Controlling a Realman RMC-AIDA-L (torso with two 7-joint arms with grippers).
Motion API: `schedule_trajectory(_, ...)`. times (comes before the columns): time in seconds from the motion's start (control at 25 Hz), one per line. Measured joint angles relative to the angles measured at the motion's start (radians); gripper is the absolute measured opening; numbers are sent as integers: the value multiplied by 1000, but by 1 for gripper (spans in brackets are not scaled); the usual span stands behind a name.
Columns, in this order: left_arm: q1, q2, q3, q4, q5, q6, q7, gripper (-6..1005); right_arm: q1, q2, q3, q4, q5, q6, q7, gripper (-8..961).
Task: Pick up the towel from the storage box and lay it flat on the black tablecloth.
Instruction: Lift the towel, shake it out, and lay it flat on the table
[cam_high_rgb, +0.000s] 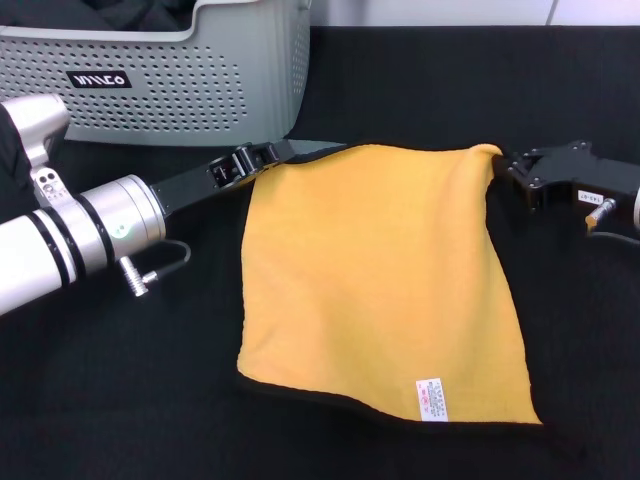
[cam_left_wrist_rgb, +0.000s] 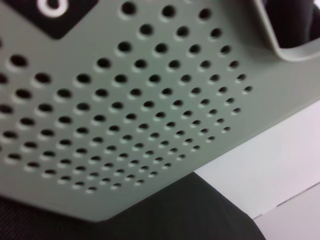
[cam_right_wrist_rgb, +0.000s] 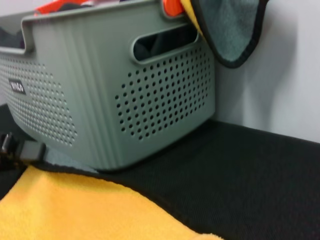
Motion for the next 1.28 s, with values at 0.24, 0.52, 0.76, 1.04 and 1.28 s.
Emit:
schedule_trajectory(0.24, -2, 1, 0, -54, -82, -7, -32, 29, 1, 5, -6, 1, 3, -22, -16, 68)
schedule_trajectory(0.52, 10, 2, 0, -119, -197, -14, -76, 28, 1, 7, -6, 5, 6, -47, -53, 71)
schedule_trajectory(0.76, -3, 0, 4, -141, -211, -15, -101, 22, 9, 9, -6, 13, 12, -55, -67, 74)
schedule_trajectory(1.04, -17, 2, 8, -148, -194, -16, -178, 23, 11, 9, -7, 13, 18, -56, -90, 77)
schedule_trajectory(1.28, -17, 4, 10, -147, -190, -16, -235, 25, 11, 9, -8, 13, 21, -59, -99, 80)
